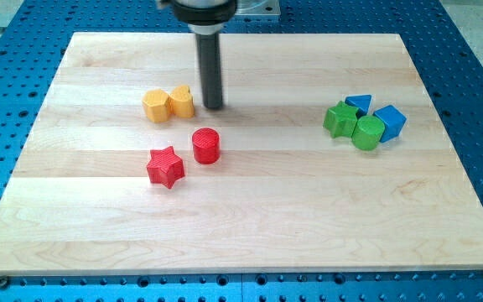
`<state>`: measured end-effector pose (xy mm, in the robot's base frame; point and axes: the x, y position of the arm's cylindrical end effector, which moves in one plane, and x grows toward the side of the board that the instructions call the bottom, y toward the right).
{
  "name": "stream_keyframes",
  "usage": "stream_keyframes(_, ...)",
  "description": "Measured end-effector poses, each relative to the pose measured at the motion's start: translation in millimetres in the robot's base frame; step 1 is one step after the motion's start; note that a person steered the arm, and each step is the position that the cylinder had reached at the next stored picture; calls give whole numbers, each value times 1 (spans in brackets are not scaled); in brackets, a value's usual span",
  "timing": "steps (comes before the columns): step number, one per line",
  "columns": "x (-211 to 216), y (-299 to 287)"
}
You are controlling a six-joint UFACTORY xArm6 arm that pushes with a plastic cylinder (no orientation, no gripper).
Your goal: Push the red circle into the red star
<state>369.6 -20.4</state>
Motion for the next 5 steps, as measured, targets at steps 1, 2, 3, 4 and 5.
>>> stream_keyframes(1,30,18)
stream_keyframes(2,71,0)
stream_keyframes(3,104,-3)
stream_keyframes(4,107,-13)
stream_keyframes(5,141,79)
